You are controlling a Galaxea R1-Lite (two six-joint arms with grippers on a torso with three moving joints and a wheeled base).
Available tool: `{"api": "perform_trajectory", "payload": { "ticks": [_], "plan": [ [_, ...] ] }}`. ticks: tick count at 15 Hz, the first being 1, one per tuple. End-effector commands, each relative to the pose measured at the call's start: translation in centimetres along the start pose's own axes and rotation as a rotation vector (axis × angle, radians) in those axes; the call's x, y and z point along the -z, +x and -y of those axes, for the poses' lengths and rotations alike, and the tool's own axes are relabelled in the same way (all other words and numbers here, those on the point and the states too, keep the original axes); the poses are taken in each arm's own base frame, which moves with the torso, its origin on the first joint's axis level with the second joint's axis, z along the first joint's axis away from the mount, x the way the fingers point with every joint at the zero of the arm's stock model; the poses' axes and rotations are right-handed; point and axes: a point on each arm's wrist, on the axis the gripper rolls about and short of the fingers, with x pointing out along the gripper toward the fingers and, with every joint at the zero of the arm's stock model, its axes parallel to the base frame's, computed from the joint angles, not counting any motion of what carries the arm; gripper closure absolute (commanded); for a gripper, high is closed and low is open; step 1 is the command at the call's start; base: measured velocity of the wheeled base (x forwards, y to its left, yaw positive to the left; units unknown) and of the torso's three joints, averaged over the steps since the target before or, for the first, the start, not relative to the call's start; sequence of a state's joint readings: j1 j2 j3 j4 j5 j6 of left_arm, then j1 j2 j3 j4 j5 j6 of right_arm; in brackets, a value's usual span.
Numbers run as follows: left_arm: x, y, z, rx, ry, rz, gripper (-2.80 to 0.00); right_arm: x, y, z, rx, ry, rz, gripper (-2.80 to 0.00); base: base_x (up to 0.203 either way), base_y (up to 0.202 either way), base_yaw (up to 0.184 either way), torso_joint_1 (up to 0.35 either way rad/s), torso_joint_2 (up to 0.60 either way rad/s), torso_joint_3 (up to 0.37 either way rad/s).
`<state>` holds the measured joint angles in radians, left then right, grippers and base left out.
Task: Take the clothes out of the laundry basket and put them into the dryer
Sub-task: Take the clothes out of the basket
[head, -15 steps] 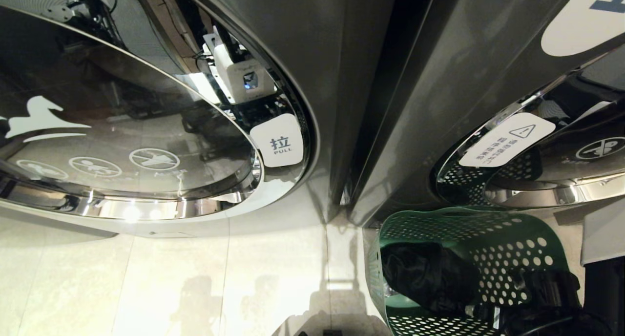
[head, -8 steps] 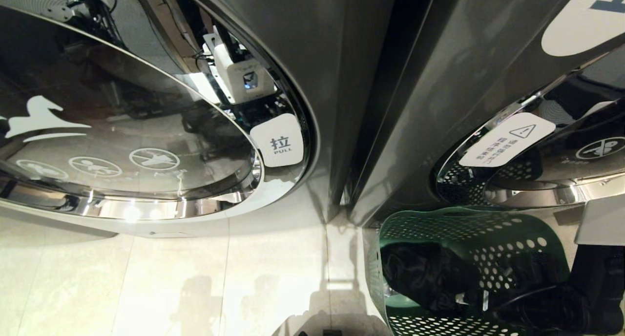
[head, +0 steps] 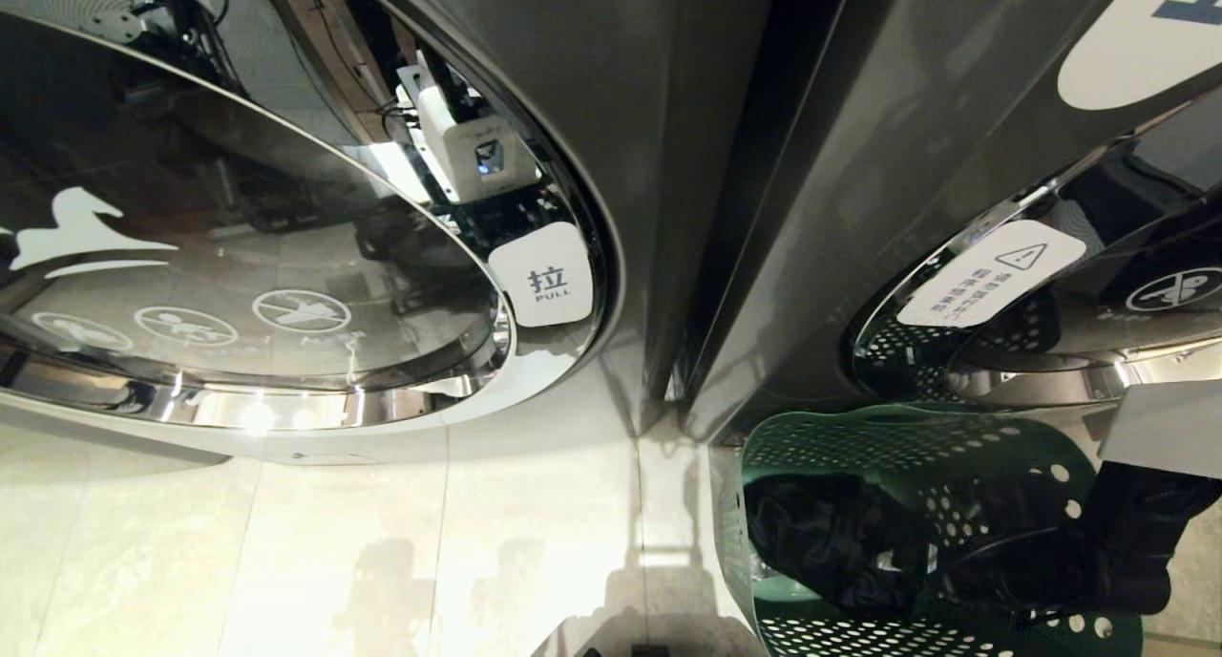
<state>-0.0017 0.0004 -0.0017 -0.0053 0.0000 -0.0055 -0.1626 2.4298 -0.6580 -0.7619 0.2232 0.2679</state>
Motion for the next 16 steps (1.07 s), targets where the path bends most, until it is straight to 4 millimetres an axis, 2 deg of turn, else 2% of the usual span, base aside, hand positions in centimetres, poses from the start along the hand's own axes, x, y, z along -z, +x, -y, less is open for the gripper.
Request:
{"api": "perform_trajectory", "payload": {
  "ticks": [1, 4, 7, 10, 12, 16],
  "plan": [
    [0.0, 0.0, 0.0, 0.000, -0.001, 0.001, 0.00, -0.5, 0.3, 0.1, 0.004, 0.001, -0.008, -2.80, 0.000, 0.000, 0.000, 0.000, 0.00, 0.000],
    [0.0, 0.0, 0.0, 0.000, -0.001, 0.001, 0.00, -1.2, -0.9, 2.7, 0.072, -0.071, -0.022, -2.80, 0.000, 0.000, 0.000, 0.000, 0.00, 0.000],
    [0.0, 0.0, 0.0, 0.000, -0.001, 0.001, 0.00, -1.6, -0.9, 4.7, 0.095, -0.171, -0.015, -2.80, 0.000, 0.000, 0.000, 0.000, 0.00, 0.000],
    [0.0, 0.0, 0.0, 0.000, -0.001, 0.000, 0.00, -1.9, -0.7, 4.9, 0.001, -0.251, -0.010, -2.80, 0.000, 0.000, 0.000, 0.000, 0.00, 0.000],
    [0.0, 0.0, 0.0, 0.000, -0.001, 0.001, 0.00, -2.1, -0.6, 5.4, -0.001, -0.277, -0.003, -2.80, 0.000, 0.000, 0.000, 0.000, 0.00, 0.000],
    [0.0, 0.0, 0.0, 0.000, -0.001, 0.001, 0.00, -3.0, -0.4, 9.5, 0.129, -0.274, 0.023, -2.80, 0.000, 0.000, 0.000, 0.000, 0.00, 0.000]
  ]
}}
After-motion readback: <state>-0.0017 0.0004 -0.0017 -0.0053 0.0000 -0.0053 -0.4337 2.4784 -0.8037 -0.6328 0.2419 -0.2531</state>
